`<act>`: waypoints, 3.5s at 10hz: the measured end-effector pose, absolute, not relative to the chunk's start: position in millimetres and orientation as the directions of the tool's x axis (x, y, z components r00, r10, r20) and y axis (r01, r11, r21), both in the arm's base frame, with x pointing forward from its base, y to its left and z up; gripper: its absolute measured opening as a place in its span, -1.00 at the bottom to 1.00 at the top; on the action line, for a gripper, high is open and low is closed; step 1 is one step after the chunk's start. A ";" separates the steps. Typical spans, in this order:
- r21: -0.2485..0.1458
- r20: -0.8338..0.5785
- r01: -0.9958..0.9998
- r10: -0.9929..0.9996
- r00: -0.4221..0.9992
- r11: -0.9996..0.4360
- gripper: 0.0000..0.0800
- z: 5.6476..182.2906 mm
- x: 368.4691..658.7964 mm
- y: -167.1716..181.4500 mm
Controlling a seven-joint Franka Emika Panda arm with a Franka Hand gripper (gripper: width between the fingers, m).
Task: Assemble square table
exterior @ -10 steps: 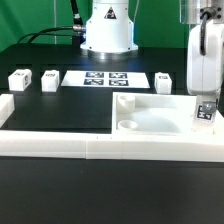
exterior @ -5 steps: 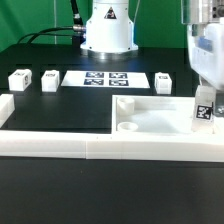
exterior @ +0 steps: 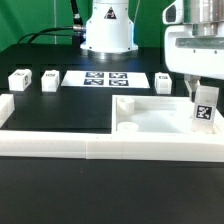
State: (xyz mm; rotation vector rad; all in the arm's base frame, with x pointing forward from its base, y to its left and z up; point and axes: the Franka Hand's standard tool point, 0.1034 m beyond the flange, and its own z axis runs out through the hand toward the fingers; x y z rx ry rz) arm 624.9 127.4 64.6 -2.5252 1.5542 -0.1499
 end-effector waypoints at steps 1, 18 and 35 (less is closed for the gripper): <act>-0.198 0.034 -0.782 -0.801 0.597 -0.591 0.62 65.3 628.2 117.6; -0.168 0.059 -0.826 -0.842 0.537 -0.538 -0.14 59.1 630.4 92.5; -0.228 0.104 -0.630 -0.661 0.743 -0.743 0.62 140.4 643.2 98.3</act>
Offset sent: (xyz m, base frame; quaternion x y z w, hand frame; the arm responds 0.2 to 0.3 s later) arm 0.0065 0.0132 -0.0106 0.0363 -0.0043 -0.2396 0.9702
